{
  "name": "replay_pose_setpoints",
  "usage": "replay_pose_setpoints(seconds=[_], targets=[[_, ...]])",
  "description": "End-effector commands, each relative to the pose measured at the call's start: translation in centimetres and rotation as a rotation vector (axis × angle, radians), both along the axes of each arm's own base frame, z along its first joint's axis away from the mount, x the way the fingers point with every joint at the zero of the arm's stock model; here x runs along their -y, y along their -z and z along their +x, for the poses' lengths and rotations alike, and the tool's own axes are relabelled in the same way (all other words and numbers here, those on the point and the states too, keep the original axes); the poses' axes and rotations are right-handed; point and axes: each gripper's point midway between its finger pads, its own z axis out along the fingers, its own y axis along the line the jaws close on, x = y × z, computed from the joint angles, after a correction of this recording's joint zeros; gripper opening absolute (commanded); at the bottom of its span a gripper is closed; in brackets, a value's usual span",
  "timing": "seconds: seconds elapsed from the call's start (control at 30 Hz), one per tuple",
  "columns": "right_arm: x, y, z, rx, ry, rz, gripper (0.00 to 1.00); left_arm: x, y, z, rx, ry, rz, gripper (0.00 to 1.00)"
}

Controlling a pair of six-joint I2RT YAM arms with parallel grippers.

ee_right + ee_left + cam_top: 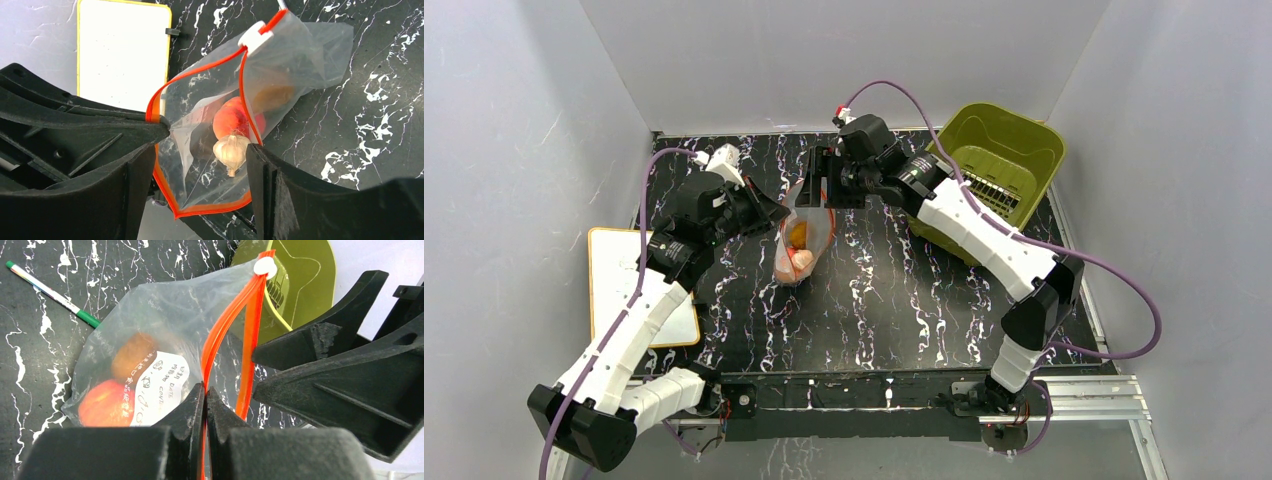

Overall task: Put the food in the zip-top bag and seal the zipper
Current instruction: Place the fake vegetable in the zipper food storage bag, then pick up the fake fruit from the bin.

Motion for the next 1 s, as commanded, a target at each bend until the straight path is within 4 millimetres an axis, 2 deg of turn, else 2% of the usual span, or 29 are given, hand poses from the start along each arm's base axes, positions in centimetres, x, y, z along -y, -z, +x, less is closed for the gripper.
replay_pose_setpoints(seconds=[0.0, 0.17, 0.4, 0.63, 0.8, 0.87, 0.97], targets=[[0.5, -5.5, -0.4, 0.117, -0.011, 0.086, 0.64, -0.3, -2.2, -0.1, 0.079, 0.016, 0.027, 0.0], [1.4, -6.1, 0.4, 0.174, 0.008, 0.04, 0.64, -0.4, -2.5, -0.3, 0.094, 0.018, 0.021, 0.0], [4.8, -7.1, 3.7, 0.222, 0.116, 0.006, 0.63, -1.3, -3.5, -0.6, 0.125, 0.012, 0.073, 0.0], [12.3, -7.3, 7.8, 0.265, 0.268, -0.093, 0.63, -1.1, -4.6, -1.1, 0.17, 0.058, 0.09, 0.0], [17.6, -6.3, 9.4, 0.278, 0.36, -0.203, 0.64, -0.3, -5.6, -1.2, 0.213, 0.108, 0.072, 0.0], [20.1, -5.2, 10.2, 0.28, 0.406, -0.288, 0.63, 1.2, -7.0, -1.7, 0.294, 0.217, 0.042, 0.0], [22.9, -2.0, 10.6, 0.233, 0.454, -0.37, 0.63, 2.4, -7.8, -2.3, 0.328, 0.306, 0.028, 0.0]])
